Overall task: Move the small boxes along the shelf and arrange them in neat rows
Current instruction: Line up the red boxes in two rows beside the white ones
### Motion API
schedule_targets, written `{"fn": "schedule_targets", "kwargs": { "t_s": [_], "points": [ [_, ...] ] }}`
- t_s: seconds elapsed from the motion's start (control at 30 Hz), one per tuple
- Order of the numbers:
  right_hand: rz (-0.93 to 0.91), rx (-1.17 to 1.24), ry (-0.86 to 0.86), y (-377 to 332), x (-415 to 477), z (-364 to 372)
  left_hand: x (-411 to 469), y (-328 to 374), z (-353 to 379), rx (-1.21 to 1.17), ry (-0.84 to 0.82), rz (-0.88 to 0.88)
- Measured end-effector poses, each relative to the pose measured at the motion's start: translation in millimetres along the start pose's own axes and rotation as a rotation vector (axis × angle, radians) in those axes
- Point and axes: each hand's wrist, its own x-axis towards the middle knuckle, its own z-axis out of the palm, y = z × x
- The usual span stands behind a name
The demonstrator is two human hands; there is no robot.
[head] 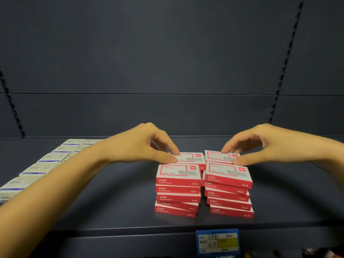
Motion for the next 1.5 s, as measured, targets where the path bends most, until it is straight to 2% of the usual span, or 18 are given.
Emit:
{"fn": "schedule_targets", "kwargs": {
  "t_s": [0.23,0.57,0.73,0.83,1.03,1.17,1.3,1.5],
  "points": [
    [-0.062,0.038,0.036,11,3,-2,4,3,0,0.090,0.013,-0.013],
    [-0.051,-0.012,-0.017,12,7,-7,19,10,-7,0.200,-0.096,-0.011],
    [-0.070,0.003,-0.002,16,13,-8,19,6,-7,0.192,-0.027,0.004],
    [-0.081,0.031,0.006,20,18,-10,17,-5,-17,0.198,0.104,-0.016],
    [-0.096,0.103,0.243,28,52,-7,29,-46,-23,0.220,0.254,-0.143],
    [-0.047,0.093,0.315,39,87,8,43,-74,-13,0.168,0.308,-0.226],
    [-0.014,0.086,0.305,50,114,22,52,-96,-3,0.174,0.314,-0.281],
    [0.027,0.059,0.201,67,131,35,57,-119,4,0.151,0.255,-0.283]
  ]
}}
